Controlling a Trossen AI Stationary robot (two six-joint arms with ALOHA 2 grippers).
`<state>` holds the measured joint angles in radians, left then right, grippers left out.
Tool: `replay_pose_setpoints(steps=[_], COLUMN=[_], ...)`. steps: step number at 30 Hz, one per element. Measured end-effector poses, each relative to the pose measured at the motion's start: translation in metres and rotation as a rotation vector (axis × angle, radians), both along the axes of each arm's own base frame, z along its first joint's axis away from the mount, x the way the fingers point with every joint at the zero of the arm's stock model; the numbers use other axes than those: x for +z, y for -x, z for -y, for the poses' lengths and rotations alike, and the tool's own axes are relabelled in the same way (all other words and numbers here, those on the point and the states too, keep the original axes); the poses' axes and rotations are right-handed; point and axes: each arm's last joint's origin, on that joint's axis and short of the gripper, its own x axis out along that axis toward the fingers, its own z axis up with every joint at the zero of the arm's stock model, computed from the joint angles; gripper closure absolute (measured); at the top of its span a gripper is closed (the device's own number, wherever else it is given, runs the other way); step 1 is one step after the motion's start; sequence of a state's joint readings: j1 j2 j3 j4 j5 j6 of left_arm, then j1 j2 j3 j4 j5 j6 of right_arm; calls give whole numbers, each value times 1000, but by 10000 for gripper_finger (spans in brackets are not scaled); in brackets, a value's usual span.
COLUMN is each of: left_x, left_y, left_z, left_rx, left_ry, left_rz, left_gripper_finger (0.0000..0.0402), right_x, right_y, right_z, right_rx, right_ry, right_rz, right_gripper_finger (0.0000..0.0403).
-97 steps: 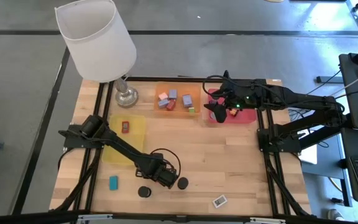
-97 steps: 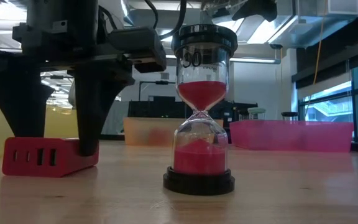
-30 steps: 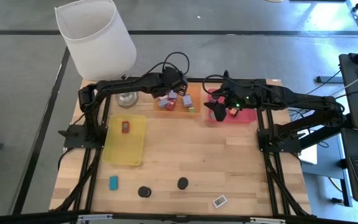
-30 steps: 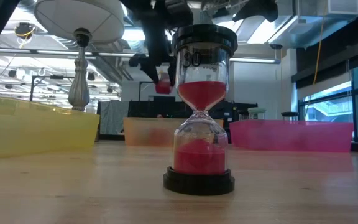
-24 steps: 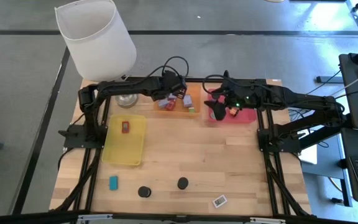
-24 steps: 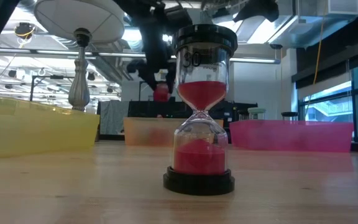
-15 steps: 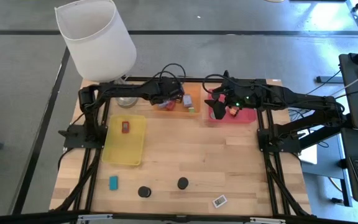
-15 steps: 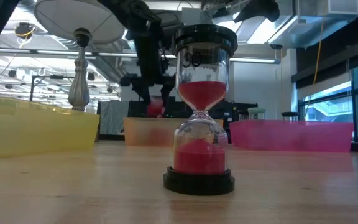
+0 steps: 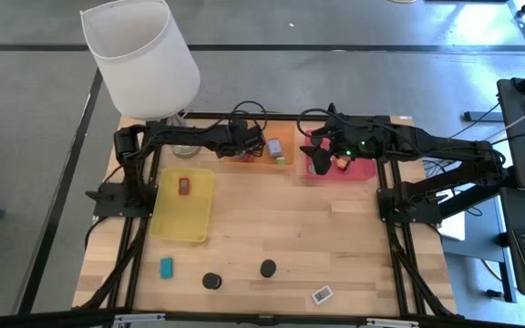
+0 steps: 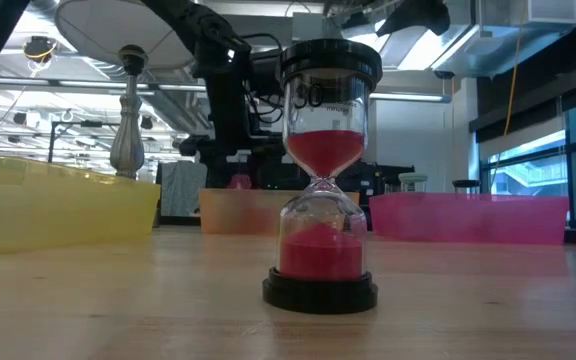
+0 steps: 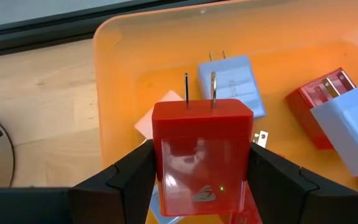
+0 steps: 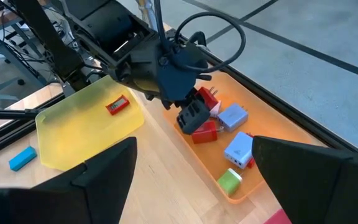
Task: Pick & Place Office items
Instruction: Put the red charger adapter into the orange bin, then put the blue digital timer into the yellow bin
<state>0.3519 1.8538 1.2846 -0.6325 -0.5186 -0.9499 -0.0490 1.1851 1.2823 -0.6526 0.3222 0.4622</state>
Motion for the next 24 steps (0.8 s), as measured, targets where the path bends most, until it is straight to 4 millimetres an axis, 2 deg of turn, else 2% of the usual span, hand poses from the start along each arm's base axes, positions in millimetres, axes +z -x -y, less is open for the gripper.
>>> replay_pose_setpoints(steps=[10,20,24], left_x=[0,1,13], left_y=[-5,-9,-13], left_z=[0,-1,-3], left_rx=[-59,-114,-128], left_ry=[-11,-32,-48], left_rz=[13,28,55], left_gripper_finger=[180,128,118], right_x=[0,0,-1], right_y=[0,0,1], right_z=[0,0,0], right_rx=[0,1,1], right_ry=[0,-1,-1], right_rz=[-1,-3,-13], right_gripper_finger=[81,81,81])
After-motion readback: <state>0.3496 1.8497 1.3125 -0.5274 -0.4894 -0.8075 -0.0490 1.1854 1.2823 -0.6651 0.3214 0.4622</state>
